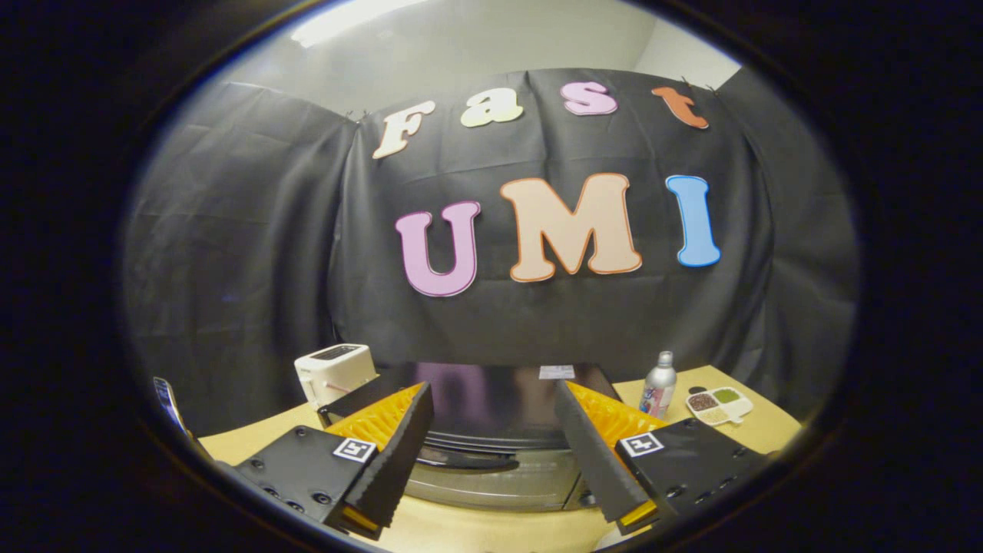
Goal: Open the toaster oven, put the food inside, and close the toaster oven door.
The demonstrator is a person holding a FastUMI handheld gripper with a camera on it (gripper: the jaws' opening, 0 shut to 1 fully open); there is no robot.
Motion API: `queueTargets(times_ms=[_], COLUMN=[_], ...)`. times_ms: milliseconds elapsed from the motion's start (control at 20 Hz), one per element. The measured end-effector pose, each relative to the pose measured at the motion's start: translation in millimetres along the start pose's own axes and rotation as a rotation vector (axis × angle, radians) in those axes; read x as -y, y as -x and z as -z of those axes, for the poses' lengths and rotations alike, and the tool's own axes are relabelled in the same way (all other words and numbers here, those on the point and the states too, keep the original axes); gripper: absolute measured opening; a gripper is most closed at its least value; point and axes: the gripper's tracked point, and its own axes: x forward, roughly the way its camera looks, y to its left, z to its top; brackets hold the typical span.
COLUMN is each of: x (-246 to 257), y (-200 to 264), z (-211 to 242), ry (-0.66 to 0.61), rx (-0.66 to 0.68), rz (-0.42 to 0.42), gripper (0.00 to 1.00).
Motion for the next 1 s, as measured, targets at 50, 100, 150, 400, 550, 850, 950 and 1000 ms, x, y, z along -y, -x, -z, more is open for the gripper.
queueTargets(times_ms=[50,100,150,400,550,850,950,1000], x=[-6,-10,-13,-25,-24,-25,-25,-25], y=[-3,-6,-9,-20,-25,-25,-24,-22], z=[7,14,18,37,43,53,53,53], ry=[-0.003,-0.002,0.001,0.001,0.017,-0.002,-0.019,-0.024], rx=[-0.006,-0.01,-0.012,-0.031,-0.027,-0.014,0.001,0.011], rz=[-0.001,-0.002,-0.002,-0.002,0.024,0.049,0.049,0.049], gripper=[0.99,0.99,0.99,0.99,0.98,0.97,0.97,0.97])
